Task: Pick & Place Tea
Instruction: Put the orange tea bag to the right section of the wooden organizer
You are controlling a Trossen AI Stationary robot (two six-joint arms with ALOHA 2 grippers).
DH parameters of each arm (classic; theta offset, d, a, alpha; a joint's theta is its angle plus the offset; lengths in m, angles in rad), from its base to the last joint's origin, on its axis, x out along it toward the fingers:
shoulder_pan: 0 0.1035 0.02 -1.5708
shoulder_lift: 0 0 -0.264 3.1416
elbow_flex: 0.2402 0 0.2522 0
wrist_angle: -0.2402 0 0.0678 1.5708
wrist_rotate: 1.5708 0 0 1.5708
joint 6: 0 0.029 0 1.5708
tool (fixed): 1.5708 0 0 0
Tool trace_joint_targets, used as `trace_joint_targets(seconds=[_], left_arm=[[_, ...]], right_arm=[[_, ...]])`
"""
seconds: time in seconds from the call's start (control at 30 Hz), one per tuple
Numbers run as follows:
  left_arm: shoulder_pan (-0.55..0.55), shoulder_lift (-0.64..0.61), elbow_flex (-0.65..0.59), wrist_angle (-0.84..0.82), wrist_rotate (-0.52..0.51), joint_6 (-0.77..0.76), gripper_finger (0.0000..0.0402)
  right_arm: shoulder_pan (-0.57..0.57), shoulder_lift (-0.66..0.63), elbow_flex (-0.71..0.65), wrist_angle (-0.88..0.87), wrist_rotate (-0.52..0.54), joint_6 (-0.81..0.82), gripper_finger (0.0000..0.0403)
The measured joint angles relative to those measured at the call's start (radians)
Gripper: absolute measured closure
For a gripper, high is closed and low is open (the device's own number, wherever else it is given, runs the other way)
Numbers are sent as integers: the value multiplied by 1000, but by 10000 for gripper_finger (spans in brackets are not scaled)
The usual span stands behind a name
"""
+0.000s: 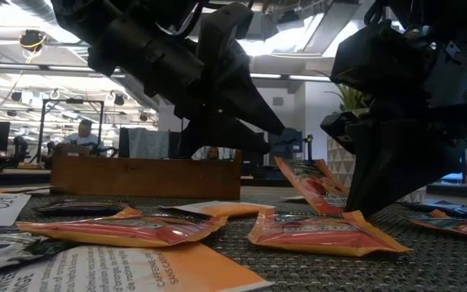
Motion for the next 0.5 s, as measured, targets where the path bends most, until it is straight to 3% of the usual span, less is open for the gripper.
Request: trace_joint_targets(seconds=[0.5], left_arm=[[0, 0, 0, 13, 0, -14, 255]], right_arm=[[0, 0, 0, 0, 2, 0, 382]])
